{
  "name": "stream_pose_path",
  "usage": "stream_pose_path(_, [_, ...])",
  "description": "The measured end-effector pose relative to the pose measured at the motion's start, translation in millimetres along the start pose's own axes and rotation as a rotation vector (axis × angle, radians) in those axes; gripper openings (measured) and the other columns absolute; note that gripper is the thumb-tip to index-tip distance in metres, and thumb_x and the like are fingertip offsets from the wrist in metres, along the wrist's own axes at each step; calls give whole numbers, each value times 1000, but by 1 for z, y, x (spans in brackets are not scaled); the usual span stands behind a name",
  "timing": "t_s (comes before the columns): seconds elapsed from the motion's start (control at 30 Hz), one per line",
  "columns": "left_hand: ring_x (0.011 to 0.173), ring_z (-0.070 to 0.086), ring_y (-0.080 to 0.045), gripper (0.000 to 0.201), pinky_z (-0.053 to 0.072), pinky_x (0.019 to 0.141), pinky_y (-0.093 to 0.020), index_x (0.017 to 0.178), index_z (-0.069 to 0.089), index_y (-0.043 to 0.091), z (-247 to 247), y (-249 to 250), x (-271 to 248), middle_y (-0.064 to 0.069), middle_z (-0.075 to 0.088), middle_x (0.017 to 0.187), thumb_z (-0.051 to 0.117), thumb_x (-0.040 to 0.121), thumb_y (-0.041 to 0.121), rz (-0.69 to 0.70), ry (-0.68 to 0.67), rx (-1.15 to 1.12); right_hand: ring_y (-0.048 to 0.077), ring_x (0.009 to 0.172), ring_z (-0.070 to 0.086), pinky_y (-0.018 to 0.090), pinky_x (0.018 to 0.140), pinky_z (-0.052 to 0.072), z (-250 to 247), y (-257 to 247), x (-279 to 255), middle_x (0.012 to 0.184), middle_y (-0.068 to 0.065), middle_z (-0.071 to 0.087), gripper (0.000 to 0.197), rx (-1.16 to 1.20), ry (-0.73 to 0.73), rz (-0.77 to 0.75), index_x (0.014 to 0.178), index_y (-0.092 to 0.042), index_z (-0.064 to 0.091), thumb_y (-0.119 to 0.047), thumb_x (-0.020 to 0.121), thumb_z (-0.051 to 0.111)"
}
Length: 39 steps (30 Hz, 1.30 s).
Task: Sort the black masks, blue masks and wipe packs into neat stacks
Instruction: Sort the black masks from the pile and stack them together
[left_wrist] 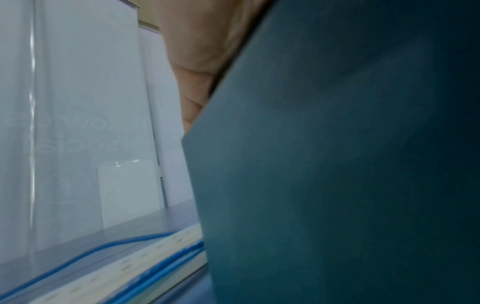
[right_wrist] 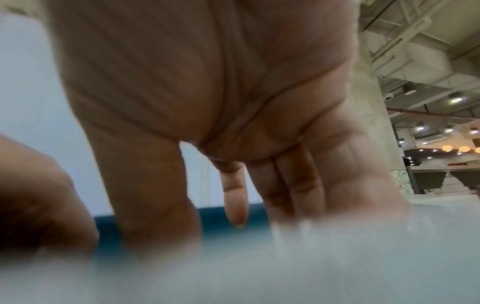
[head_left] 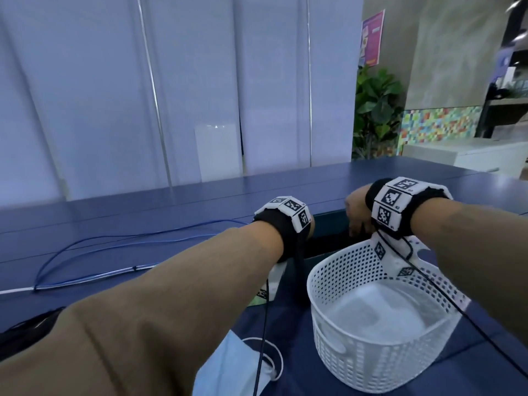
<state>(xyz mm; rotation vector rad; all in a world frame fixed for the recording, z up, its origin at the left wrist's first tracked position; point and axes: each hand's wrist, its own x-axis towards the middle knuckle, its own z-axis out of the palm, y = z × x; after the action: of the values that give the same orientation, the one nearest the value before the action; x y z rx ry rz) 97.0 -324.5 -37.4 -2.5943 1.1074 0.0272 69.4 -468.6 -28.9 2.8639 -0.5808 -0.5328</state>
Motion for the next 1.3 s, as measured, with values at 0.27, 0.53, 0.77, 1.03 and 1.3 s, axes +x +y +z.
stream_pose_path(0.27, [85,53,-19,27,45,77,-28,117,62,6,-43,-69,-27,-9,65,116,50,95,18,-45,159,-196,27,67,62,35,60,52,-55,1,-78,81,11,64,26,553,250,-109,95,-7,53,-26,85,68])
stream_pose_path(0.53, [74,60,-18,16,46,67,-27,109,57,14,3,-171,-180,-3,65,93,49,97,22,-216,135,-687,24,65,62,36,61,55,-28,-98,-159,84,10,66,26,745,180,-502,98,-9,54,-31,88,62])
stream_pose_path(0.77, [65,50,-12,11,45,58,-25,104,56,17,136,-222,-288,-1,55,86,54,95,23,-479,-69,-805,32,67,65,27,52,53,35,-215,-210,96,21,62,16,1256,-383,-722,107,-10,45,-22,97,48])
stream_pose_path(1.03, [74,47,-14,16,54,54,-29,96,53,19,204,-231,-337,-4,49,88,65,88,25,-667,-71,-1068,46,126,41,49,98,40,70,-328,-215,123,20,44,50,1649,-771,-501,143,-7,28,-14,97,45])
stream_pose_path(1.3, [36,37,-7,32,33,36,-17,75,41,17,213,-228,-337,-3,38,55,71,83,27,-607,73,-1129,36,82,63,38,64,51,81,-347,-200,117,17,49,36,1634,-655,-419,129,-7,42,-15,94,47])
